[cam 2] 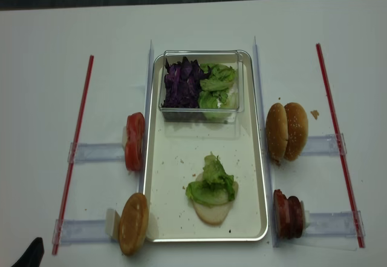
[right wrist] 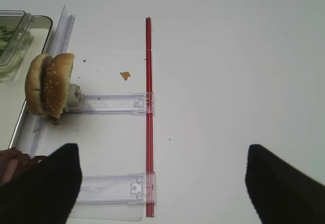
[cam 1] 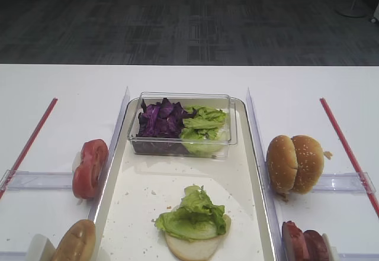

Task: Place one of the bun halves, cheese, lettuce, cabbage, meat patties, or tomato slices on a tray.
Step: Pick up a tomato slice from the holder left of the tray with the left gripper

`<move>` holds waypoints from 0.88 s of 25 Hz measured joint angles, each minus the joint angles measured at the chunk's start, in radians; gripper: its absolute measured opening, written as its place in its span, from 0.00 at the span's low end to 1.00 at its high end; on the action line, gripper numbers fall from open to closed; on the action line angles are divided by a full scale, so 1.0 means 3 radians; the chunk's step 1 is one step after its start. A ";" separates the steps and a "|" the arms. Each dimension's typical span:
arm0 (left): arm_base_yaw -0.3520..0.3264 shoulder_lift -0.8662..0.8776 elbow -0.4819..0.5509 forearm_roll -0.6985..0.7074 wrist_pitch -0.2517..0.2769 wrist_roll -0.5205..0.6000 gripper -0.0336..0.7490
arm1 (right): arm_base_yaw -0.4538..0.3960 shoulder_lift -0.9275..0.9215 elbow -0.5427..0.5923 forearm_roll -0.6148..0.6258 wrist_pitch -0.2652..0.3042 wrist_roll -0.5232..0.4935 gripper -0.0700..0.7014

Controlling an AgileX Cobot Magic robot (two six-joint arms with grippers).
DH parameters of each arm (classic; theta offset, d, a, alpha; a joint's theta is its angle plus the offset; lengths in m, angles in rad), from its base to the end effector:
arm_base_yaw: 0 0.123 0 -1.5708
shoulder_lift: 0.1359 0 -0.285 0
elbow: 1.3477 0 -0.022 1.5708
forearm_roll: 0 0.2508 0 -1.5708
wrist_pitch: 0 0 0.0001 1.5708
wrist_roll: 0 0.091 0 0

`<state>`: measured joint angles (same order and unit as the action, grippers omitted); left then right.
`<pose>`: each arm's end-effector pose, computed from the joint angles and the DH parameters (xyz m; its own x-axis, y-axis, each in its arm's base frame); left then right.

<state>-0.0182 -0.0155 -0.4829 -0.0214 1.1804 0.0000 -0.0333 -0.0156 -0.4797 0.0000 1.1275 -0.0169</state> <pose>-0.0108 -0.0016 0.2631 -0.5604 0.0021 -0.8282 0.0300 0.9994 -0.0178 -0.0078 0.0003 0.2663 -0.5186 0.0004 -0.8550 0.0245 0.9996 -0.0145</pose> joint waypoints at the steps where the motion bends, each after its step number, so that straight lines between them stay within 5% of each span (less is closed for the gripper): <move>1: 0.0000 0.0000 0.0000 0.0000 0.0000 0.0000 0.83 | 0.0000 0.0000 0.0000 0.0000 0.0000 0.0000 0.95; 22: 0.0000 0.0000 0.0000 0.0000 0.0000 0.0000 0.83 | 0.0000 0.0000 0.0000 0.0000 0.0000 -0.0006 0.95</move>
<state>-0.0182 -0.0155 -0.4829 -0.0214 1.1804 0.0000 -0.0333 -0.0156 -0.4797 0.0000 1.1275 -0.0187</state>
